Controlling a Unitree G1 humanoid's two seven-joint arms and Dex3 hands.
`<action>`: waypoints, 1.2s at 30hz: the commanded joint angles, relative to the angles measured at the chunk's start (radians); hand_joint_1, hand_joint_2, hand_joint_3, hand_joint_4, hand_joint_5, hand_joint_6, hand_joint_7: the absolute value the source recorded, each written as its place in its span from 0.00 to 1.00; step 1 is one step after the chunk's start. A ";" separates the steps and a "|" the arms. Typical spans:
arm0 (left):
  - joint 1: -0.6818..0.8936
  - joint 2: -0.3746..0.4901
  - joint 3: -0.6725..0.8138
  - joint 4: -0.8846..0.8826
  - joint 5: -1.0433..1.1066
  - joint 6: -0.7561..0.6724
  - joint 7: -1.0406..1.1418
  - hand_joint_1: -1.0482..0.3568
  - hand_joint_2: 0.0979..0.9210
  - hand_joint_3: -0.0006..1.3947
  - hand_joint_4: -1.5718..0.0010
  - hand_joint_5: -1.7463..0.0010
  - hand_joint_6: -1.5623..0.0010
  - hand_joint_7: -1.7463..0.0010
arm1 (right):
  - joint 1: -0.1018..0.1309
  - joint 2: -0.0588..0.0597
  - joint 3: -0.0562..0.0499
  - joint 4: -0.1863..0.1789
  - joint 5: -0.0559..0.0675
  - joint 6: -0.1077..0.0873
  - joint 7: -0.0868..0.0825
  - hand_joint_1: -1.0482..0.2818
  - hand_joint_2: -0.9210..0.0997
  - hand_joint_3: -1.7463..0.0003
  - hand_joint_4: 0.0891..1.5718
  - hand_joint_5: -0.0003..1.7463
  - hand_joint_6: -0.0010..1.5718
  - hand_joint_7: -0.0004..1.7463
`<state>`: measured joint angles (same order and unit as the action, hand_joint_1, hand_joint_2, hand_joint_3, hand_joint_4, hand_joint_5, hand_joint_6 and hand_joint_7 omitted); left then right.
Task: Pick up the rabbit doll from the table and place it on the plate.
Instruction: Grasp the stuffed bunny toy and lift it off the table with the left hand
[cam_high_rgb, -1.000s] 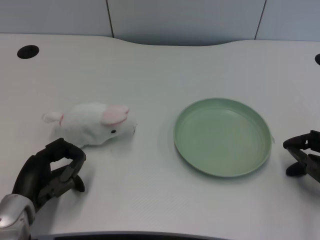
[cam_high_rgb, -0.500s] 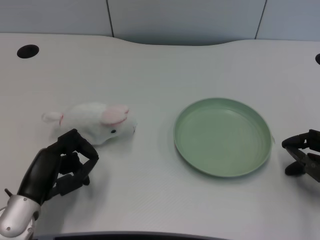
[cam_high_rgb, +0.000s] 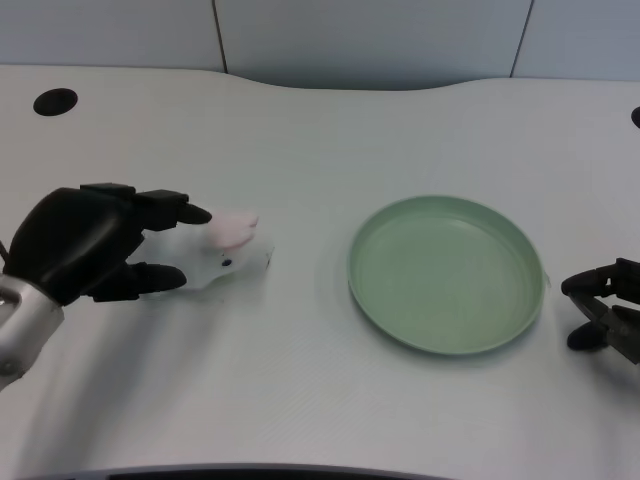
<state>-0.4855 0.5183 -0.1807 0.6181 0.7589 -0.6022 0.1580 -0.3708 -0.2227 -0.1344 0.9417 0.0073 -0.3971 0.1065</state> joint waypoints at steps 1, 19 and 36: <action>-0.058 0.040 -0.056 0.037 0.041 0.024 -0.003 0.27 0.95 0.00 0.74 0.94 0.73 1.00 | 0.028 0.003 0.000 -0.006 0.004 0.003 0.000 0.22 0.00 0.95 0.57 0.57 0.51 0.52; -0.374 -0.064 -0.271 0.401 0.016 0.179 -0.299 0.06 0.99 0.01 1.00 1.00 0.95 1.00 | 0.036 -0.007 -0.003 -0.015 0.005 -0.001 0.002 0.20 0.00 0.95 0.57 0.57 0.54 0.50; -0.552 -0.215 -0.466 0.683 0.101 0.353 -0.235 0.02 1.00 0.02 1.00 1.00 1.00 1.00 | 0.064 -0.009 -0.012 -0.047 0.015 0.009 0.010 0.20 0.00 0.95 0.57 0.59 0.53 0.51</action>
<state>-1.0311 0.3012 -0.6350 1.2874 0.8490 -0.2627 -0.0838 -0.3310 -0.2192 -0.1395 0.8934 0.0139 -0.4072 0.1152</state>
